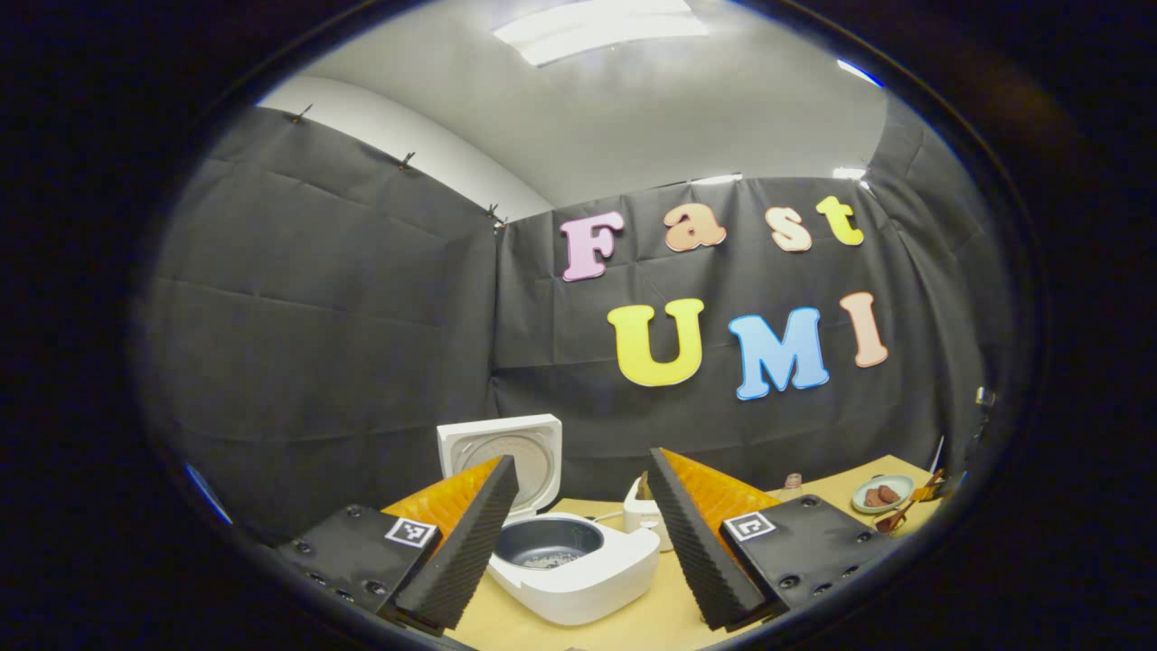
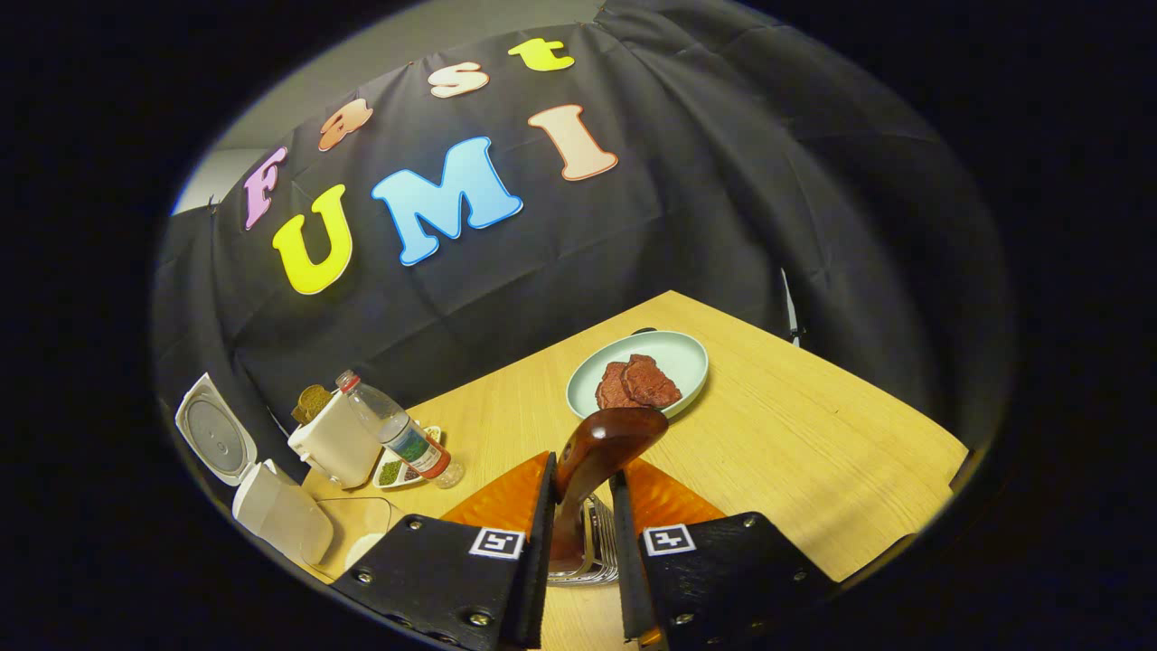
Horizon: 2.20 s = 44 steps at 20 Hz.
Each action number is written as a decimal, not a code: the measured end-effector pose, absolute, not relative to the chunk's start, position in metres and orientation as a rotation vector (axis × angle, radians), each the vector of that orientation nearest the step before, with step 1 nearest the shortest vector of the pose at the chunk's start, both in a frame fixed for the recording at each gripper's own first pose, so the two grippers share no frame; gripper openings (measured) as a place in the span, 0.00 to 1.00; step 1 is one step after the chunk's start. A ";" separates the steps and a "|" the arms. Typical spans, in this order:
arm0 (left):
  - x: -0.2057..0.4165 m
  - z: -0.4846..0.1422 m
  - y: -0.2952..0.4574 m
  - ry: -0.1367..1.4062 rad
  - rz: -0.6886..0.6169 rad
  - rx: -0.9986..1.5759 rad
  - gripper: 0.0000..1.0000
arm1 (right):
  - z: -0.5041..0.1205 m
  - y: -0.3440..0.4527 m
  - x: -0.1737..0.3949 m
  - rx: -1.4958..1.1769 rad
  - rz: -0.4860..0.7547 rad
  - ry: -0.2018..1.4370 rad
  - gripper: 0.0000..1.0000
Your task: Close the left gripper, press the button to open the rice cooker; take a wooden spoon from the chopstick holder with the right hand, scoop a spoonful of rice and pour it into the rice cooker, then put the wooden spoon back into the chopstick holder.
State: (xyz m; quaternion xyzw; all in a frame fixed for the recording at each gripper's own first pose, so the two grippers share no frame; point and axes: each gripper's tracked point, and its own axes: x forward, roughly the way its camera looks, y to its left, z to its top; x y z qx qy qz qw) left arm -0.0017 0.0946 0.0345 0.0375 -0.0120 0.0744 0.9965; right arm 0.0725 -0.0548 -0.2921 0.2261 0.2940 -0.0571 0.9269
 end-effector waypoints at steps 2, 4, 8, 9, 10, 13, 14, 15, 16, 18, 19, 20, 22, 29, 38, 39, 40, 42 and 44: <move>-0.002 0.031 0.098 -0.020 0.156 0.069 1.00 | -0.291 -0.049 0.066 0.462 -0.098 0.622 0.34; -0.002 0.027 0.102 -0.013 0.161 0.066 0.99 | -0.290 -0.043 0.073 0.485 -0.080 0.621 0.12; -0.003 0.025 0.107 -0.012 0.159 0.059 0.99 | -0.269 -0.039 0.073 0.415 -0.053 0.612 0.12; -0.002 0.026 0.108 -0.016 0.157 0.057 0.99 | -0.259 -0.036 0.073 0.404 -0.044 0.599 0.12; -0.002 0.025 0.108 -0.017 0.152 0.053 1.00 | -0.248 -0.035 0.075 0.397 -0.036 0.587 0.12; 0.002 0.019 0.109 -0.014 0.137 0.027 1.00 | -0.216 -0.028 0.080 0.363 -0.017 0.539 0.12; 0.003 0.016 0.110 -0.010 0.130 0.019 1.00 | -0.206 -0.024 0.081 0.355 -0.008 0.526 0.12; 0.005 0.014 0.110 -0.009 0.123 0.014 0.99 | -0.198 -0.019 0.082 0.345 -0.001 0.514 0.12; 0.006 0.012 0.112 -0.005 0.117 0.014 1.00 | -0.190 -0.014 0.084 0.337 0.006 0.503 0.12; 0.007 0.010 0.116 -0.003 0.106 0.017 0.99 | -0.177 -0.001 0.085 0.333 0.026 0.485 0.12; 0.008 0.010 0.118 -0.003 0.100 0.013 0.99 | -0.171 0.007 0.085 0.334 0.035 0.478 0.12; 0.008 0.008 0.119 -0.002 0.094 0.009 0.99 | -0.167 0.015 0.086 0.333 0.045 0.473 0.12; 0.010 0.005 0.126 0.002 0.086 0.000 0.99 | -0.160 0.038 0.085 0.336 0.076 0.467 0.12; 0.008 -0.005 0.162 0.024 0.088 -0.004 0.99 | -0.168 0.116 0.076 0.363 0.167 0.487 0.12; 0.010 -0.019 0.207 0.046 0.100 -0.001 0.99 | -0.215 0.177 0.066 0.325 0.196 0.566 0.12; 0.010 -0.021 0.211 0.049 0.101 0.005 0.99 | -0.221 0.185 0.063 0.324 0.204 0.575 0.12; 0.010 -0.023 0.216 0.051 0.105 0.013 0.99 | -0.227 0.192 0.062 0.320 0.210 0.584 0.12; 0.010 -0.027 0.226 0.058 0.113 0.019 0.99 | -0.237 0.202 0.060 0.308 0.216 0.595 0.12; 0.009 -0.030 0.234 0.065 0.121 0.018 0.99 | -0.248 0.209 0.060 0.298 0.213 0.606 0.12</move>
